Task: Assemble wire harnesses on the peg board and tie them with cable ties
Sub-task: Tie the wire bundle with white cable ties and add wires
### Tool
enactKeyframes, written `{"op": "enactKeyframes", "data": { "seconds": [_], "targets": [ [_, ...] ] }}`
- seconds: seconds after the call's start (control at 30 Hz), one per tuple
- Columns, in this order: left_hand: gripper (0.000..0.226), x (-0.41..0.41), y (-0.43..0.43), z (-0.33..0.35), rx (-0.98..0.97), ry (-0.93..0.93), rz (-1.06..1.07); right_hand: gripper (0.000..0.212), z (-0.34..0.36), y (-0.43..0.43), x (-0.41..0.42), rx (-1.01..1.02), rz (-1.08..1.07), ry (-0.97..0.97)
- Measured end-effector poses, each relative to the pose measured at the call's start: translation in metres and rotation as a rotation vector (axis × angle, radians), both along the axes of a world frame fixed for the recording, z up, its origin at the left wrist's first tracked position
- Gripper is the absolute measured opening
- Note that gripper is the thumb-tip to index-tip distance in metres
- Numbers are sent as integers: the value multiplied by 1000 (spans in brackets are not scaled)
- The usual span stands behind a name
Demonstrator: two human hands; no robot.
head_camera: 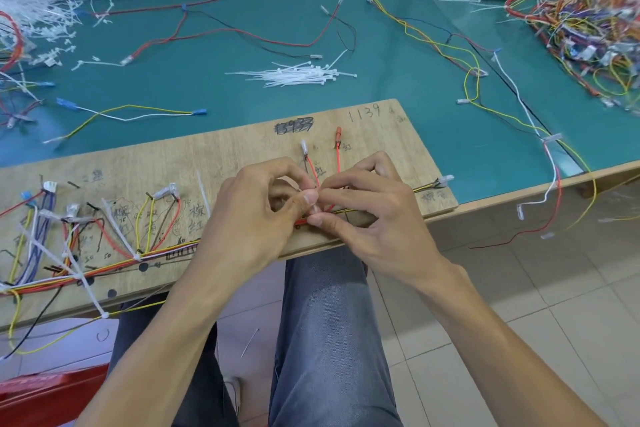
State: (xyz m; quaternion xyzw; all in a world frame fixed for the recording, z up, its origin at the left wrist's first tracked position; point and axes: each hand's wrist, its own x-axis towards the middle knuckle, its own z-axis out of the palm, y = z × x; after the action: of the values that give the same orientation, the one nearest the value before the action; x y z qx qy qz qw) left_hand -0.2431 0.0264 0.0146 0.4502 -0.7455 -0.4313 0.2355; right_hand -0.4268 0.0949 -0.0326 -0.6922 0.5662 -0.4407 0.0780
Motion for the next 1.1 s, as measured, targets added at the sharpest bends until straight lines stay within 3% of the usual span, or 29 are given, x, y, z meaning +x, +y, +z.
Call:
{"op": "enactKeyframes", "data": {
  "seconds": [0.3,0.53,0.67,0.87,1.1],
  "targets": [
    [15,-2,-7,3,-37,-58,77,8,4,-1,3,53,-14,-85],
    [26,-12,-11,11,-133,-266,53,8,13,-6,3,259,-21,-180],
    [28,-18,-12,10,-161,-287,42,5,18,-8,0,342,-13,-194],
    [28,-24,-15,7,-179,-158,69,4,22,-7,0,369,-25,-153],
    [25,-33,-19,-8,-113,86,154,3,19,-4,2,285,-6,30]
  ]
}}
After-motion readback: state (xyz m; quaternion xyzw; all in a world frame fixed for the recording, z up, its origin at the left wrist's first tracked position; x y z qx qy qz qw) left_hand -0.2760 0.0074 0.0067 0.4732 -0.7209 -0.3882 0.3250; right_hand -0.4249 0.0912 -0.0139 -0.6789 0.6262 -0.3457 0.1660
